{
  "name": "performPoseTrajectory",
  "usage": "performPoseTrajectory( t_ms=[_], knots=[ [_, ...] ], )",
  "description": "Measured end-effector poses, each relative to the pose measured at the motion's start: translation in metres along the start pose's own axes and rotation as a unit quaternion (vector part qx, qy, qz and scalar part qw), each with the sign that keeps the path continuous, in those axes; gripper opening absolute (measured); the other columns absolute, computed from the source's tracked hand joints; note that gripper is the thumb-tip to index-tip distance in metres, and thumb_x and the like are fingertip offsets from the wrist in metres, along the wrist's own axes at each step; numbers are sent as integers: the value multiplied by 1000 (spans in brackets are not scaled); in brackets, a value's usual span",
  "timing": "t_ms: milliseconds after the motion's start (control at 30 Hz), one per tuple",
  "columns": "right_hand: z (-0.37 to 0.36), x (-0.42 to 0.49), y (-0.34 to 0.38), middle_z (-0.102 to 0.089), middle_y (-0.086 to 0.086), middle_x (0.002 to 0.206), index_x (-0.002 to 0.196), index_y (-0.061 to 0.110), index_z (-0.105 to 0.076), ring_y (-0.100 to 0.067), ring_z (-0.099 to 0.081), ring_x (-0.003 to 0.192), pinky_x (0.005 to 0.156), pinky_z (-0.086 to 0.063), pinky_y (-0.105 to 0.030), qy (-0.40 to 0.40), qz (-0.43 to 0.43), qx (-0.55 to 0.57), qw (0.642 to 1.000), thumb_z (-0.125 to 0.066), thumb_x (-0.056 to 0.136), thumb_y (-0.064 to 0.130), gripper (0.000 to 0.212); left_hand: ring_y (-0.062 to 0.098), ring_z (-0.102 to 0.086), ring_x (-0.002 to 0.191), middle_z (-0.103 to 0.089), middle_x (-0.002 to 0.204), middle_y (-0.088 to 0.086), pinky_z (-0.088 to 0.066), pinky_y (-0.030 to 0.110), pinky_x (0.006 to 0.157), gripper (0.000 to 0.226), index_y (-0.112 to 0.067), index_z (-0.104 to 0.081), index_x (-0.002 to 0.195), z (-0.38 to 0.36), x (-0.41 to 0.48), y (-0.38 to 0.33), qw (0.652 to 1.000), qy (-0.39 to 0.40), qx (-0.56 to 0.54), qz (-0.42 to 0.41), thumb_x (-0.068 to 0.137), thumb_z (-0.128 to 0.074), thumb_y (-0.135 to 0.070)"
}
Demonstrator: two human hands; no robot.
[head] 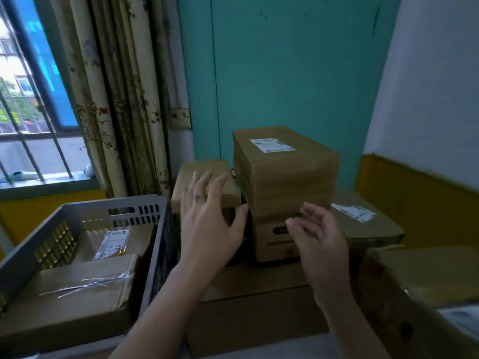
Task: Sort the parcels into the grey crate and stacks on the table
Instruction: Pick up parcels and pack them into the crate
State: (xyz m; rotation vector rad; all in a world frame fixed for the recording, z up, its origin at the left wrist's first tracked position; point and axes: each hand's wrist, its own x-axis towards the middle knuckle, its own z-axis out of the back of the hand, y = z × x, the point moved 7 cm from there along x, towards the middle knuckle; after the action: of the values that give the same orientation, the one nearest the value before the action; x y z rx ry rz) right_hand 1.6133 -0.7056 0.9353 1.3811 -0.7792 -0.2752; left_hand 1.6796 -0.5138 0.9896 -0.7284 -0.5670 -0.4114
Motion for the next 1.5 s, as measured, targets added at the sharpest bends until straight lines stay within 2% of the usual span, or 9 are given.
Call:
performPoseTrajectory(
  t_ms=[100, 233, 433, 567, 767, 833, 1000, 1233, 1500],
  knots=[
    [24, 17, 10, -60, 15, 111, 123, 29, -55, 7, -59, 95, 66, -48, -8, -29, 20, 3, 999, -74, 87, 25, 41, 18, -25, 146, -30, 157, -3, -30, 41, 118, 70, -32, -32, 152, -14, 9, -22, 994, 30, -98, 30, 91, -66, -43],
    [48, 46, 26, -52, 9, 123, 122, 33, -50, 2, -52, 102, 78, -43, -14, -71, 61, -25, 995, -74, 86, 32, 43, 17, -29, 144, -28, 159, -2, -31, 38, 114, 85, -31, -17, 157, -29, 25, -39, 984, 50, -162, 61, 90, -69, -40],
    [47, 100, 19, -29, -1, 156, 152, 29, -27, -20, -30, 142, 115, -33, -48, -26, 25, -85, 996, -77, 79, 46, 90, 21, -18, 151, -17, 165, 2, -24, 41, 120, 101, -24, -2, 160, -50, 49, -43, 968, 54, -211, 127, 89, -73, -34],
    [34, 124, 5, -19, -1, 163, 157, 29, -12, -23, -23, 148, 118, -29, -50, 36, -12, -61, 997, -80, 71, 55, 113, 23, -21, 151, -19, 165, 4, -28, 46, 121, 106, -23, 2, 160, -61, 56, -42, 952, 55, -252, 167, 88, -75, -34],
    [25, 135, -7, -35, -1, 158, 156, 33, -15, -25, -40, 140, 111, -40, -54, 66, -54, -17, 996, -78, 46, 75, 133, 24, -38, 143, -33, 159, 5, -38, 42, 115, 103, -20, -1, 160, -70, 61, -49, 945, 60, -269, 179, 89, -74, -34],
    [24, 136, -10, -43, 0, 152, 154, 32, -23, -23, -47, 134, 108, -43, -52, 71, -64, -2, 995, -80, 48, 73, 127, 23, -42, 140, -37, 157, 3, -39, 38, 110, 100, -21, -2, 160, -71, 61, -50, 936, 59, -292, 190, 90, -73, -33],
    [19, 133, -12, -63, 8, 128, 133, 29, -52, -16, -60, 117, 103, -50, -46, 96, -57, 44, 993, -84, 70, 50, 73, 15, -48, 126, -44, 149, 1, -42, 30, 99, 91, -23, -12, 158, -73, 60, -53, 927, 41, -315, 200, 91, -72, -33],
    [35, 117, 9, -64, 13, 120, 109, 42, -56, -12, -61, 114, 99, -52, -44, 81, -14, 92, 992, -81, 74, 46, 44, 7, -55, 106, -48, 121, -12, -50, 29, 93, 77, -27, -25, 150, -68, 49, -63, 909, 18, -371, 189, 90, -72, -35],
    [74, 59, 26, -67, 15, 108, 104, 38, -58, -5, -66, 102, 85, -55, -31, 48, -12, 156, 986, -73, 62, 55, 48, 16, -54, 115, -49, 124, -7, -52, 45, 98, 52, -32, -36, 134, -56, 10, -72, 877, 10, -437, 202, 93, -65, -43]
  ],
)
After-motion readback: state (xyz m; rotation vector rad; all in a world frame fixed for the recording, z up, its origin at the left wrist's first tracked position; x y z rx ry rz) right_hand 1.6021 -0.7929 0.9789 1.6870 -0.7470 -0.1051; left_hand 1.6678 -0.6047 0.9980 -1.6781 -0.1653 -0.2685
